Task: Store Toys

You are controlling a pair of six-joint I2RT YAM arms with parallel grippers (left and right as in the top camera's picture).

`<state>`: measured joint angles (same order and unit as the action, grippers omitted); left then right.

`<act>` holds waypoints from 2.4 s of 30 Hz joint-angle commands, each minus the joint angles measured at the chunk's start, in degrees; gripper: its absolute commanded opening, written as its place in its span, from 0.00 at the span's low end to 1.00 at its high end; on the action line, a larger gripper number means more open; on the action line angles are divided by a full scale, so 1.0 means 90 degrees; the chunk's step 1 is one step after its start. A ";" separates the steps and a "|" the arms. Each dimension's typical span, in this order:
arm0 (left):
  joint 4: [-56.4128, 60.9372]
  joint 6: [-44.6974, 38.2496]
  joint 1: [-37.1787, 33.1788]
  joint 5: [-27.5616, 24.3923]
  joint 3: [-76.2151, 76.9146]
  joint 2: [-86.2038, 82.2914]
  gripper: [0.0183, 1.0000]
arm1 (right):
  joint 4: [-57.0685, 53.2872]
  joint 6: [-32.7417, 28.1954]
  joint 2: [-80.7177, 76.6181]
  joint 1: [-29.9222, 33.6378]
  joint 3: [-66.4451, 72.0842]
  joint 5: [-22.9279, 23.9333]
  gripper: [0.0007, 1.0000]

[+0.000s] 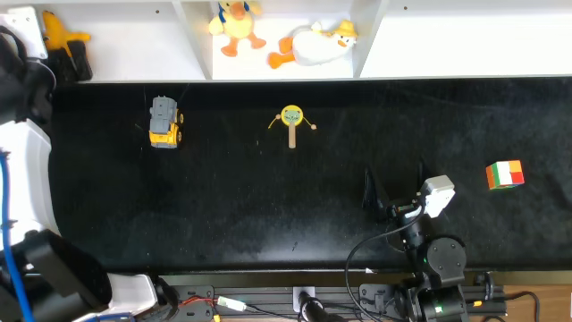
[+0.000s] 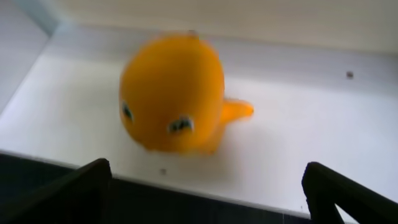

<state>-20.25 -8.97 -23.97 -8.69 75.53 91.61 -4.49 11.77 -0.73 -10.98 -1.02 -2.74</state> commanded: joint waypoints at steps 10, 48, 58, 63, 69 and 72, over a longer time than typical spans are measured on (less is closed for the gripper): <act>-0.2348 -0.0189 0.0002 -0.0612 0.0102 -0.1800 1.00 | 0.0032 0.0005 0.0058 -0.0039 0.0085 -0.0022 0.99; -0.0483 0.0029 0.1894 -0.0219 -0.2351 -0.0211 1.00 | 0.0032 0.0005 0.0058 -0.0039 0.0085 -0.0022 1.00; -0.0398 0.0056 0.2171 0.0413 -0.2351 0.0151 1.00 | 0.0032 0.0005 0.0058 -0.0039 0.0085 -0.0022 1.00; -0.0226 0.0053 0.2174 0.0415 -0.2351 0.0374 1.00 | 0.0032 0.0005 0.0058 -0.0039 0.0085 -0.0022 1.00; 0.0053 0.0058 0.2171 0.0563 -0.2351 0.0379 0.79 | 0.0032 0.0002 0.0058 -0.0039 0.0085 -0.0022 1.00; 0.0051 0.0056 0.2171 0.0663 -0.2351 0.0384 0.70 | 0.0032 0.0005 0.0058 -0.0039 0.0085 -0.0022 0.99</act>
<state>-19.92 -8.86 -4.58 -4.29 54.65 94.91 -4.49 11.79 -0.73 -10.98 -1.02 -2.76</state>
